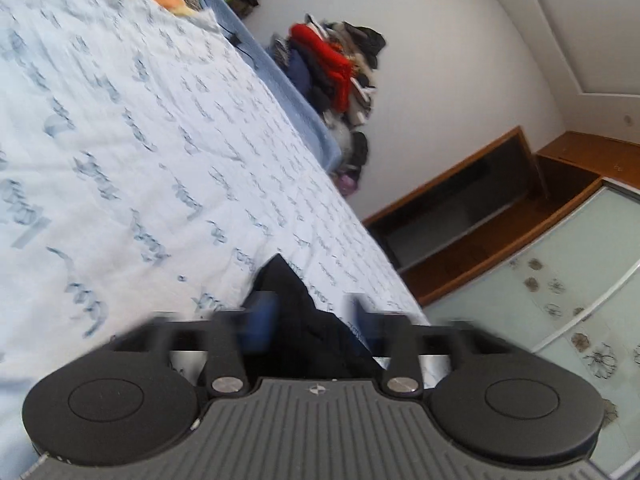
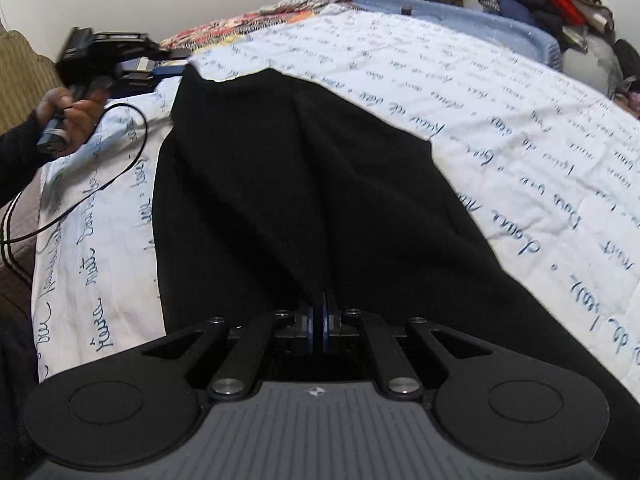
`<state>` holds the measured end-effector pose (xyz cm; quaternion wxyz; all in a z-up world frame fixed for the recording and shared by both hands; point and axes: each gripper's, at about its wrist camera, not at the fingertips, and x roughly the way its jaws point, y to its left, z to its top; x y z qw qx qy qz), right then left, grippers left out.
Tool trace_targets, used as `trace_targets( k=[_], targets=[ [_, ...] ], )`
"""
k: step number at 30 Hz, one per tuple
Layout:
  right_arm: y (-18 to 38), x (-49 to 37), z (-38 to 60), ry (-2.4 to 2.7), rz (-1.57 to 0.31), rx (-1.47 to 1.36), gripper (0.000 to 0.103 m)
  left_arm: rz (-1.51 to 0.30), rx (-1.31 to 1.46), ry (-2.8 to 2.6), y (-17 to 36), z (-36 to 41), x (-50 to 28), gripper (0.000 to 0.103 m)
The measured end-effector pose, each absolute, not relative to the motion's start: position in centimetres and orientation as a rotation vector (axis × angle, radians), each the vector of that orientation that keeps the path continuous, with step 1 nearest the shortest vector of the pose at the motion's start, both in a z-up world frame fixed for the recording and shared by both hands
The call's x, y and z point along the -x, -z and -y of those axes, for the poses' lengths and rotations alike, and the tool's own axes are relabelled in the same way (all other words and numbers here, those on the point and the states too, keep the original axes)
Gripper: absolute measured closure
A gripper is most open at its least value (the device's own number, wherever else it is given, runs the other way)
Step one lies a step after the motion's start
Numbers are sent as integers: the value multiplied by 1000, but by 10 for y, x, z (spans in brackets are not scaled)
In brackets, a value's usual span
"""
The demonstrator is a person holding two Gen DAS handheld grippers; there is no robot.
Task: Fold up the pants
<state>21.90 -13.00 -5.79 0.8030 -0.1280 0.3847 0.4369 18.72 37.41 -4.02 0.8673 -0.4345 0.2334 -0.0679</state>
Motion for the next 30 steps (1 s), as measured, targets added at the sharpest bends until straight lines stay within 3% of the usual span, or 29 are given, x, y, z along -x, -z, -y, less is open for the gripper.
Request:
trace_targets(
  k=[1, 10, 14, 22, 24, 26, 28, 30],
  targets=[
    [58, -219, 131, -935, -819, 268, 99, -483, 914, 107, 36, -375, -179, 18],
    [51, -214, 133, -913, -781, 252, 99, -567, 1064, 69, 48, -359, -170, 20],
    [47, -214, 133, -910, -767, 248, 99, -644, 1182, 31, 66, -359, -186, 27],
    [46, -215, 133, -908, -762, 240, 99, -730, 1125, -23, 76, -345, -200, 29],
    [45, -216, 133, -907, -760, 237, 99, -755, 1079, -48, 74, -340, -205, 41],
    [45, -216, 134, -901, -756, 232, 99, -793, 1008, -76, 70, -334, -212, 81],
    [46, -215, 133, -898, -751, 236, 99, -815, 913, -93, 66, -328, -217, 91],
    [44, -213, 134, -901, -742, 234, 99, -813, 841, -94, 58, -322, -217, 93]
  ],
)
